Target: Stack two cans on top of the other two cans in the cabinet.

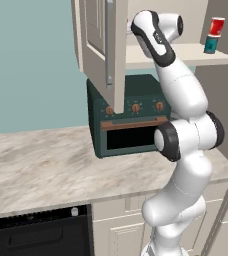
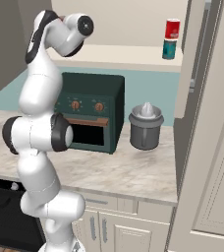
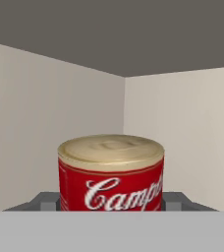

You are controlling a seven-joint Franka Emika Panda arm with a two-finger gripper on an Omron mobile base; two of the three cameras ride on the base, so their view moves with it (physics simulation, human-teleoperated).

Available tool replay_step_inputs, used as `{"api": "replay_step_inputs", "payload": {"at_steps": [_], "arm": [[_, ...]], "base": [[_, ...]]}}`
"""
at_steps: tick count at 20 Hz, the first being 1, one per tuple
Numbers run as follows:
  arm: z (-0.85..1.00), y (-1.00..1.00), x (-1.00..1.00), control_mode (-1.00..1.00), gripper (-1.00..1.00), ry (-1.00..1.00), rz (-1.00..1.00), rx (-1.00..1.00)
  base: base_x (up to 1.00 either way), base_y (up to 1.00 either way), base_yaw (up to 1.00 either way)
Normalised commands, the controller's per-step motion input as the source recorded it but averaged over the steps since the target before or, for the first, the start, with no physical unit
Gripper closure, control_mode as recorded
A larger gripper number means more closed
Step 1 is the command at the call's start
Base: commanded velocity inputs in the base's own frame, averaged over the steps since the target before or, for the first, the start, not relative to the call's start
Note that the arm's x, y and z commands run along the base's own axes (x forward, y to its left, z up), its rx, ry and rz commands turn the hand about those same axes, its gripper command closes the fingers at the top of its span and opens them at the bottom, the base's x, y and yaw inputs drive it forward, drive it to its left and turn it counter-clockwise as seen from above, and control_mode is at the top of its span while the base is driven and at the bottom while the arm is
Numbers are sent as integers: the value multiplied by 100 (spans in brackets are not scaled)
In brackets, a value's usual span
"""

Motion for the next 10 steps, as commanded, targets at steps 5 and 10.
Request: {"api": "replay_step_inputs", "payload": {"at_steps": [5, 10], "arm": [[0, -1, 7, -100, 100, 1, 0, 0], [-3, 0, 0, -100, 100, 0, 0, 0]], "base": [[0, 0, 0], [0, 0, 0]]}}
